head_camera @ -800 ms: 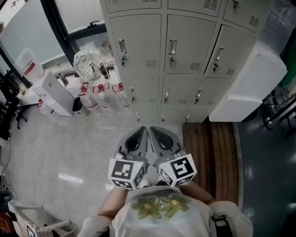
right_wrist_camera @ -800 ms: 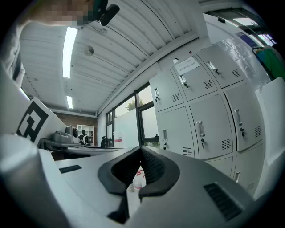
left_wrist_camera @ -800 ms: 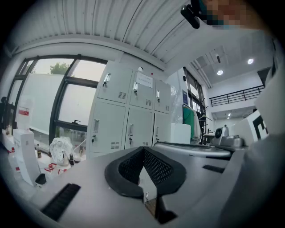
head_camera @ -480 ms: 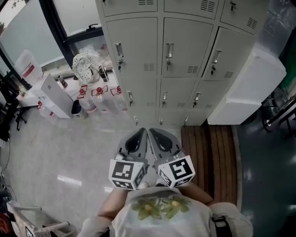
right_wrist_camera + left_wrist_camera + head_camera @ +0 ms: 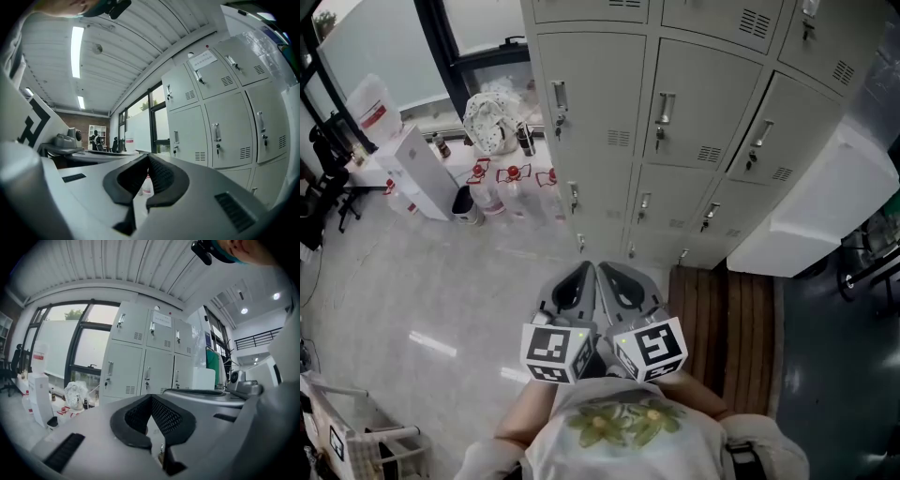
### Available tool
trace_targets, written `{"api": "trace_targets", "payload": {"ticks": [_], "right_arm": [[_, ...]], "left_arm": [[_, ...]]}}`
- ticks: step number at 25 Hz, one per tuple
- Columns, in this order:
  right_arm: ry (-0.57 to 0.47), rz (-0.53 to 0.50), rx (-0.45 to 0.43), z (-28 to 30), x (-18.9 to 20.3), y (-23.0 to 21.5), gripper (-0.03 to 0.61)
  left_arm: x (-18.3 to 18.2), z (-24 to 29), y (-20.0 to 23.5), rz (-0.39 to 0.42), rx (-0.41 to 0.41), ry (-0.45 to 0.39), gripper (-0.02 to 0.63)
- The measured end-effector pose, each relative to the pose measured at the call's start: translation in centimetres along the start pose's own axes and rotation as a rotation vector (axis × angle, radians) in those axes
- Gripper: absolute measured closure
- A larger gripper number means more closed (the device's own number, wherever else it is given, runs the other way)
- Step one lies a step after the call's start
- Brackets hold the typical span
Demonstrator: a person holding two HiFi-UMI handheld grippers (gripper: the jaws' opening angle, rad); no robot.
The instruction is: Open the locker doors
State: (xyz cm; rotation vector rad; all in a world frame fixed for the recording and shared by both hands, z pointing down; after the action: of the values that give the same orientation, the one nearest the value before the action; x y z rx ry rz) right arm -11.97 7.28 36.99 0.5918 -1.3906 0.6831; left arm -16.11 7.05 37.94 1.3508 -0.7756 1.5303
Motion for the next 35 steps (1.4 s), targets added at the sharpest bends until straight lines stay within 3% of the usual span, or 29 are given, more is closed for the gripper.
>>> {"api": "trace_targets", "payload": {"ticks": [11, 25, 35], "right_arm": [[0.021, 0.001, -0.056, 9.3, 0.2, -2.9, 0.549], [0.064, 0.014, -0.014, 27.1, -1.2, -8.2, 0.548], [0.036, -0.006, 0.042, 34.7, -2.4, -10.5, 0.545]], "left_arm": [[-0.8, 6.3, 7.2, -0.038, -0.042, 0.006, 0.586], [-4.3, 17.9, 20.9, -0.052, 0.012, 0.036, 0.586], [-6.3, 22.4, 26.6, -0.012, 0.087, 0.016, 0.586]]}}
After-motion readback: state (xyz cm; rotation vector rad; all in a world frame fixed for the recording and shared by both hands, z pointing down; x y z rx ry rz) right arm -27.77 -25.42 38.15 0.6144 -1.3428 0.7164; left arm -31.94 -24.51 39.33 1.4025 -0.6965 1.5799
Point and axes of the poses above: the fingertips, and each gripper's own axes: z forward along the fingers, y to its left, x out of its underside, the point moved 2 cm from there along -z, backward along the fingers, and after that the axes turned 6 degrees about y, right-handed, at the moved point
